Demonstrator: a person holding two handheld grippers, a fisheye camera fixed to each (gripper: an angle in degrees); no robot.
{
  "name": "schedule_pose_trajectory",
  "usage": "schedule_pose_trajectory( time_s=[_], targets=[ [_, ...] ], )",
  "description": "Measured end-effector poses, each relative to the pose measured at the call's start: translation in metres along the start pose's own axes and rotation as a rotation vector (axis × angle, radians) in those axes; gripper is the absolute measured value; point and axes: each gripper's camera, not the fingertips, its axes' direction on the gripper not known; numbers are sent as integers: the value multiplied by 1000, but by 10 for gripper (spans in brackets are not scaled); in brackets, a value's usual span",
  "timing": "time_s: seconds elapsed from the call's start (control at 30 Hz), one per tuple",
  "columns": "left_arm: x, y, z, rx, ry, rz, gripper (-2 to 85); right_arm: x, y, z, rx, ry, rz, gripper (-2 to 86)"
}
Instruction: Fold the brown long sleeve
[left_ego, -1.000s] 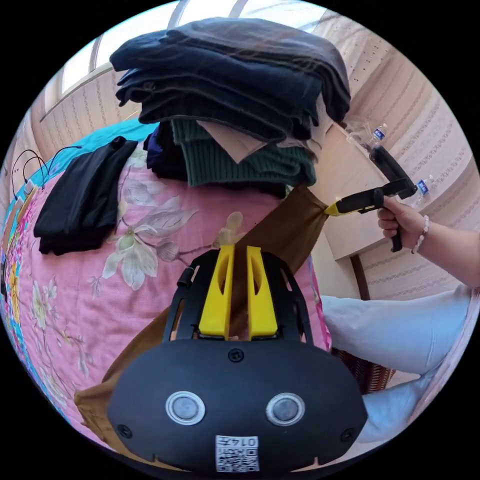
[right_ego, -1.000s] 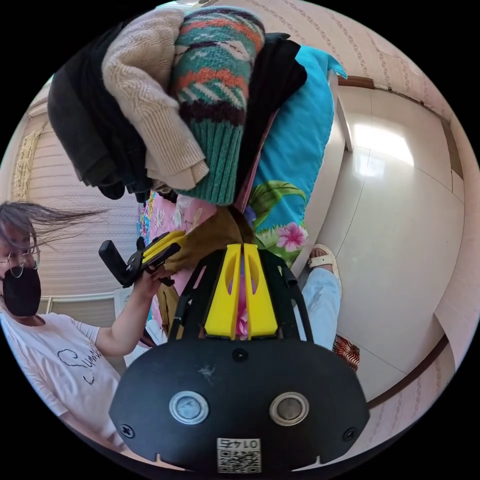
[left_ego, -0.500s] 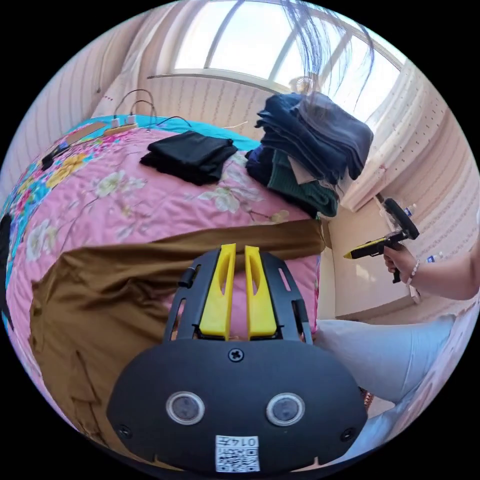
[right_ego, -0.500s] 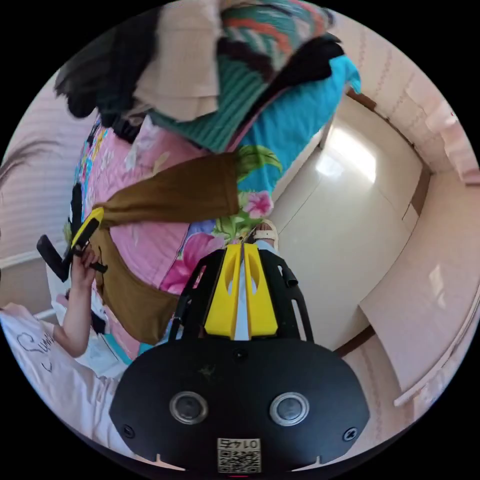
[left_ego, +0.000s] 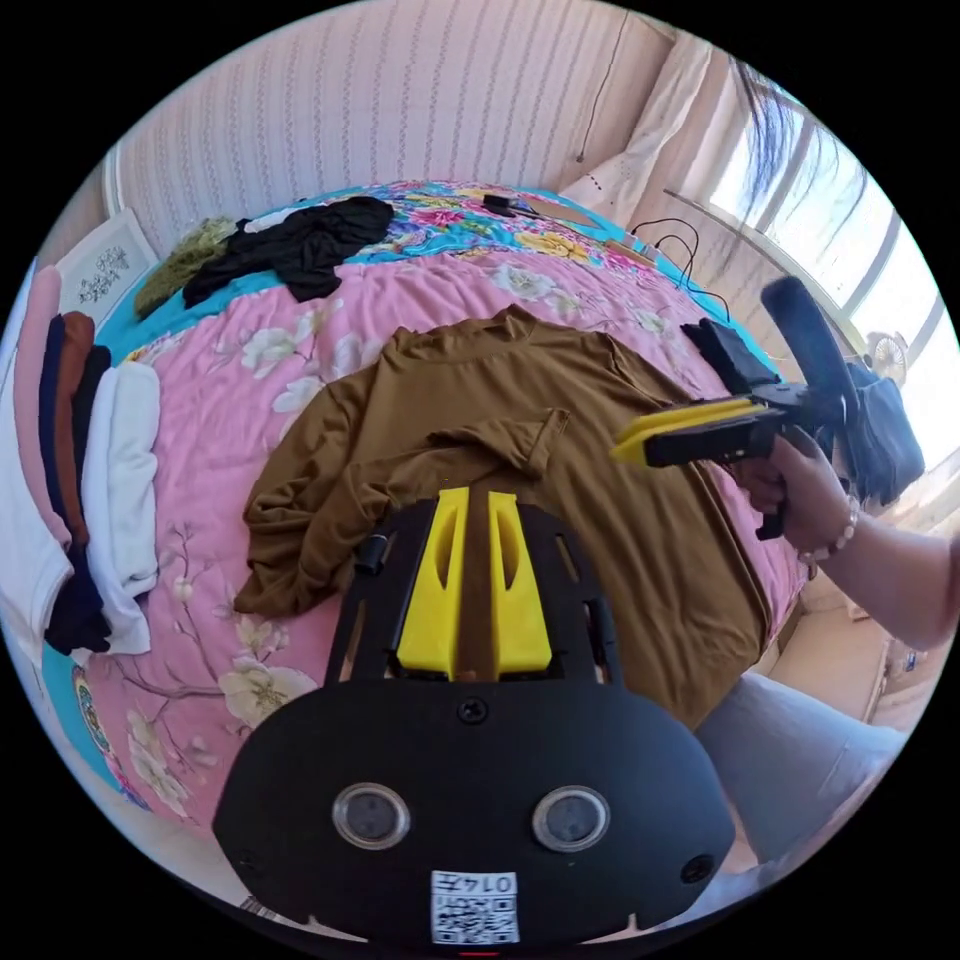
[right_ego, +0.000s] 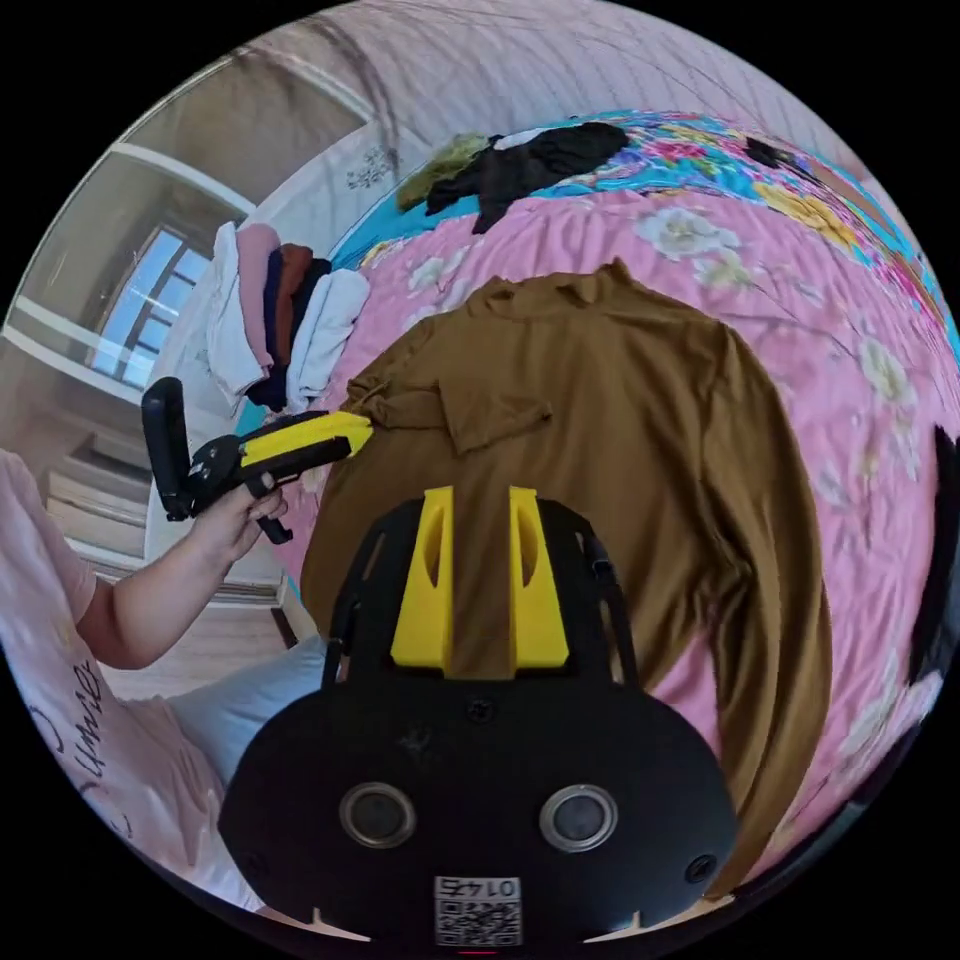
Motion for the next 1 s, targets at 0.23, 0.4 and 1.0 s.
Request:
schedule_pose_trajectory(
  time_s=[0.23,0.4,1.0],
  targets=[
    [-18,37,-18,-4,96,-33,55,-55,-153,72,-309,221,-97,35],
    [-19,50,-40,57,96,-15,69,-49,-200,39,-291,-193,51,12],
    [-116,168,-211,251,8,-41,-9,-148,-309,45,-234,-912,166,6]
  ],
)
